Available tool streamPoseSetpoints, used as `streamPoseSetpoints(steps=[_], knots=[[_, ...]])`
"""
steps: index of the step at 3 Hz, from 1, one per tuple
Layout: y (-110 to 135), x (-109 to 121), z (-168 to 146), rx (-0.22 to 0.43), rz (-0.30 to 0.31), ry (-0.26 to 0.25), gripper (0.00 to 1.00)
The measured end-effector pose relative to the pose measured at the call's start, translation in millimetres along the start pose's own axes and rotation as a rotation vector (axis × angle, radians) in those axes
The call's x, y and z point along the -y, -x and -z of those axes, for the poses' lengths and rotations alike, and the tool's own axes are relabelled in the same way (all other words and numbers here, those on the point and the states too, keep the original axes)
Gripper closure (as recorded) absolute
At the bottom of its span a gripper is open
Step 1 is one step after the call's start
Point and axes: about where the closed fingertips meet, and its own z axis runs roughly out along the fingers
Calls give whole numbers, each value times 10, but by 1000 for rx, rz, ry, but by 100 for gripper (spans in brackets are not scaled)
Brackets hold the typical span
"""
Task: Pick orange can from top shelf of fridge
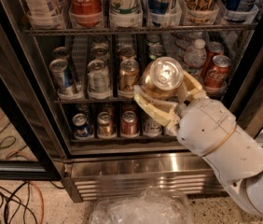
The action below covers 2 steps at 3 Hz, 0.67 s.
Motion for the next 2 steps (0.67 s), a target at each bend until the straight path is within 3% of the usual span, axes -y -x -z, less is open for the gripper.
streamPoseSetpoints(steps=[2], knots=[[-153,-54,135,-88,-128,180,100]])
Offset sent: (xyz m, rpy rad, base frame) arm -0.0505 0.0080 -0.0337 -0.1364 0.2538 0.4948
